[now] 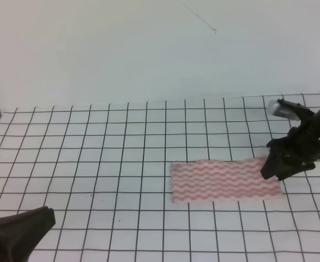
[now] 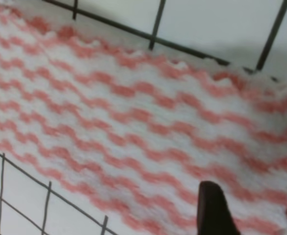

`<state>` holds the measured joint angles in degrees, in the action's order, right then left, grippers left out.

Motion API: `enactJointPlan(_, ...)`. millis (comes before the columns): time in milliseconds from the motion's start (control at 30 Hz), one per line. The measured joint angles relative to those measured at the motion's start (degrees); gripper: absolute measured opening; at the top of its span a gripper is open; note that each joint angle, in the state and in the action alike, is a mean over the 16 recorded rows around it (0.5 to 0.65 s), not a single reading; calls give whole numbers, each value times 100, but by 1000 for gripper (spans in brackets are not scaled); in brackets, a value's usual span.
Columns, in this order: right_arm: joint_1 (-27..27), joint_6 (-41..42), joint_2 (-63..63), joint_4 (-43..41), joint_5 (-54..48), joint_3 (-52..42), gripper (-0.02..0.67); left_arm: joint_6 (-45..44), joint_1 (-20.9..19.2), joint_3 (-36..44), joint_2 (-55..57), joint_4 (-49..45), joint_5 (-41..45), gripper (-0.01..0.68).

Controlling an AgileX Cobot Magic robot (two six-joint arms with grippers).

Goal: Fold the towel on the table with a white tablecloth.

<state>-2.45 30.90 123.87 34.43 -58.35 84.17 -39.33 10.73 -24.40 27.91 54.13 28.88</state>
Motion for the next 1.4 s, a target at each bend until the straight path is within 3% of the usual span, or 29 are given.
enactJointPlan(467,-111,-51,-123,-109,123,5,75,-10,0,0,0,8,129,-1)
enactJointPlan(600,-129,-29,-210,-99,84,5,29,-10,0,0,0,16,150,-1)
enactJointPlan(967,-356,-10,-345,166,87,5,16,-12,0,0,0,37,161,-1)
enactJointPlan(1400,-1033,-9,-345,703,566,5,16,-40,0,0,0,32,184,-1)
